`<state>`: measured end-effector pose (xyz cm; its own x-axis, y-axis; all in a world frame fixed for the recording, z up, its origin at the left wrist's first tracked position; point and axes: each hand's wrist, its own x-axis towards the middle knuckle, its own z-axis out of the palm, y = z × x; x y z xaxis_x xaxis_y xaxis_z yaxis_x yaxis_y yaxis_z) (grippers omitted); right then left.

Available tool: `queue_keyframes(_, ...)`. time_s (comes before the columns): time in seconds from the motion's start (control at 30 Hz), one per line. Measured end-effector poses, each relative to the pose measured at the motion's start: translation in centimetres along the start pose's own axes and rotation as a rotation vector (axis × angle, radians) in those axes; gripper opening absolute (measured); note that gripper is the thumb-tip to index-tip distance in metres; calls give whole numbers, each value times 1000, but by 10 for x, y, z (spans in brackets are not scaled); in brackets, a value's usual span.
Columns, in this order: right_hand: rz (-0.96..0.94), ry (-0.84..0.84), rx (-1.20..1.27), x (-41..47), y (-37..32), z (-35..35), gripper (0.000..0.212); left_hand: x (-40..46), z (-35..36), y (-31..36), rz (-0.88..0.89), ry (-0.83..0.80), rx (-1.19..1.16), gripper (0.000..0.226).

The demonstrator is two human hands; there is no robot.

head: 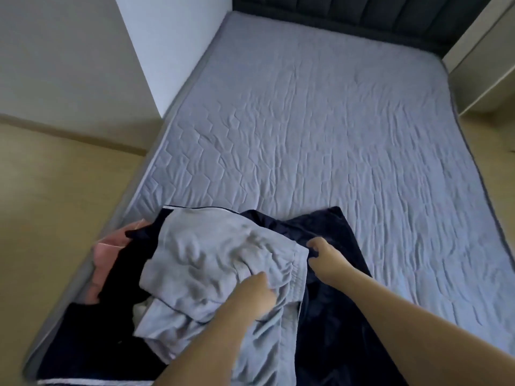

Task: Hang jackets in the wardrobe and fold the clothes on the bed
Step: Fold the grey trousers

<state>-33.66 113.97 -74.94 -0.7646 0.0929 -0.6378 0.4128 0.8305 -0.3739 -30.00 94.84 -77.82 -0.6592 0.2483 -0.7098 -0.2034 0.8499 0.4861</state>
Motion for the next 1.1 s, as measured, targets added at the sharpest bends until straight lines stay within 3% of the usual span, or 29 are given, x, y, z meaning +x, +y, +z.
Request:
queue_keyframes(0.1,-142,-79,-161,50,51,50,55,40,96,-16,-114,-30,-55,22)
queue_keyframes(0.17,-253,-102,-386,73,80,80,74,58,151,-24,-216,-21,-59,48)
queue_keyframes(0.27,-441,4,-819,102,120,114,96,66,209,-23,-395,21,244,88)
queue_keyframes(0.4,-716,249,-916,127,136,125,88,58,236,-19,-392,194,437,57)
queue_keyframes(0.53,-868,226,-1138,109,102,92,54,10,190,-12,-463,225,310,33)
queue_keyframes(0.63,-882,189,-1137,63,74,39,45,-46,130,-2,-548,352,179,24)
queue_keyframes(0.73,-883,101,-1111,-8,44,-31,40,-135,51,40,-545,583,93,25)
queue_keyframes(0.9,-785,102,-916,-151,2,-150,25,-279,-54,146,-354,868,217,26)
queue_keyframes(1.1,-600,223,-773,-303,18,-289,29,-412,-98,275,-125,994,346,32)
